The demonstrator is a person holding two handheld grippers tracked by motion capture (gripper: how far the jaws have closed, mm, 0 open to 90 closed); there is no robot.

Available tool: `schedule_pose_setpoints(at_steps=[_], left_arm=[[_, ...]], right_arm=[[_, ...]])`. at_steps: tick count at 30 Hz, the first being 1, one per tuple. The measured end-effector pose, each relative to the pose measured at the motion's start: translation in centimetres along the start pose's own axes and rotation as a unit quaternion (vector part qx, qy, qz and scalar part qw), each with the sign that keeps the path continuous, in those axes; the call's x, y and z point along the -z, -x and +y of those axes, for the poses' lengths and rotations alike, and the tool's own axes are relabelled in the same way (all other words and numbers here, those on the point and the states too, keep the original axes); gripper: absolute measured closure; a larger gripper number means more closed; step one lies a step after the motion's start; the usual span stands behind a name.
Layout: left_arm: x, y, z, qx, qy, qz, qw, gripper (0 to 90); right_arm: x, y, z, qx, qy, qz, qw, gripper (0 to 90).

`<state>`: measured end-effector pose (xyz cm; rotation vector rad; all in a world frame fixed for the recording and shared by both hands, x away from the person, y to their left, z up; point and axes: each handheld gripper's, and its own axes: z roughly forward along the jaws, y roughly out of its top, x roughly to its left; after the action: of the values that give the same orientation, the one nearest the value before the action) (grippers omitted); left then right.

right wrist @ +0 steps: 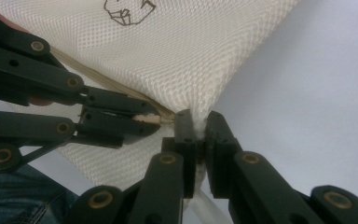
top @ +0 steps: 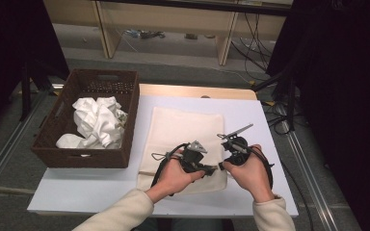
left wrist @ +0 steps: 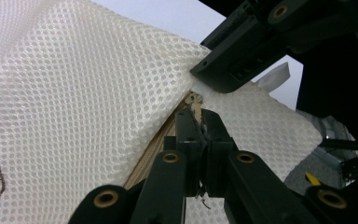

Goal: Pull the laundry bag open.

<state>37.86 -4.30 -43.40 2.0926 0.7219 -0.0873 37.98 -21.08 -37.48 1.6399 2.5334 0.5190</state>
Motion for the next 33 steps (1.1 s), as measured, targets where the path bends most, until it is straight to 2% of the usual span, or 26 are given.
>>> schedule_pose_setpoints(at_steps=[2,3,4,5,6,8,10,11,12,13,14,15,16,17,18,19,20,23,25,26,33], left_arm=[[0.1,0.1,0.0,-0.003,-0.003,0.005,1.0000,87.0],[0.1,0.2,0.1,-0.012,-0.005,0.010,0.9999,86.9],[0.1,0.2,0.1,-0.012,-0.009,0.012,0.9998,87.0],[0.1,0.2,0.1,-0.013,-0.010,0.018,0.9997,87.0],[0.0,0.2,0.0,-0.012,-0.013,0.017,0.9997,87.0],[-0.1,0.3,-0.1,-0.010,-0.015,0.015,0.9997,87.1],[-0.2,0.3,-0.2,-0.012,-0.018,0.022,0.9995,87.1],[-0.3,0.3,-0.2,-0.016,-0.033,0.036,0.9987,87.1],[0.0,-0.2,-0.3,-0.057,-0.063,0.060,0.9946,87.1],[-0.1,-0.4,-0.7,-0.010,-0.040,0.035,0.9985,87.1],[0.1,-0.6,-0.9,0.040,-0.015,0.001,0.9991,87.1],[0.6,-0.6,-0.8,0.011,-0.014,0.011,0.9998,87.0],[0.8,-0.5,-0.7,-0.002,-0.006,0.022,0.9997,86.9],[0.8,-0.5,-0.6,0.002,-0.010,0.021,0.9997,86.9],[0.7,-0.4,-0.7,-0.007,-0.020,0.034,0.9992,86.8],[0.7,-0.4,-0.7,-0.007,-0.020,0.034,0.9992,86.8],[0.8,-0.5,-0.8,-0.007,-0.020,0.031,0.9993,86.8],[1.0,-0.5,-1.0,-0.007,-0.015,0.026,0.9995,86.8],[1.1,-0.4,-1.1,-0.014,-0.019,0.037,0.9990,86.8],[1.1,-0.3,-1.2,-0.015,-0.021,0.038,0.9990,86.8],[1.4,-0.2,-1.2,-0.023,-0.024,0.038,0.9987,86.8]], right_arm=[[-0.1,-0.2,0.0,-0.007,0.002,0.009,0.9999,85.8],[-0.2,0.2,0.0,0.012,0.001,-0.019,0.9997,85.9],[-0.2,0.0,0.0,0.007,-0.004,-0.023,0.9997,86.0],[-0.1,-0.3,0.0,-0.001,-0.007,-0.003,1.0000,86.1],[-0.1,-0.7,0.0,-0.012,-0.009,-0.009,0.9998,86.2],[-0.2,-0.8,0.0,-0.011,-0.010,-0.008,0.9999,86.3],[-0.3,-0.7,0.0,-0.010,-0.011,-0.010,0.9998,86.3],[-0.4,-0.7,0.0,-0.005,-0.010,-0.009,0.9999,86.4],[-0.3,-0.6,-0.1,-0.010,-0.010,-0.035,0.9993,86.5],[-0.1,-0.4,-0.1,-0.014,-0.006,-0.030,0.9994,86.4],[-0.1,-0.4,-0.1,-0.014,-0.006,-0.030,0.9994,86.4],[0.0,0.0,-0.1,-0.010,-0.006,-0.030,0.9995,86.3],[0.1,0.4,-0.1,-0.013,-0.003,-0.017,0.9998,86.3],[0.2,0.4,-0.2,-0.034,0.001,-0.006,0.9994,86.3],[0.1,0.1,-0.1,-0.023,-0.004,-0.010,0.9997,86.2],[0.1,0.1,-0.1,-0.023,-0.004,-0.010,0.9997,86.2],[0.0,-0.1,-0.1,-0.012,-0.002,-0.014,0.9998,86.1],[0.0,-0.2,-0.2,-0.017,-0.003,-0.012,0.9998,86.0],[0.0,-0.3,-0.2,-0.023,-0.008,-0.011,0.9996,85.9],[-0.2,-0.2,-0.3,0.000,-0.010,-0.010,0.9999,85.9],[-0.2,-0.4,-0.2,-0.003,-0.007,-0.010,0.9999,85.9]])
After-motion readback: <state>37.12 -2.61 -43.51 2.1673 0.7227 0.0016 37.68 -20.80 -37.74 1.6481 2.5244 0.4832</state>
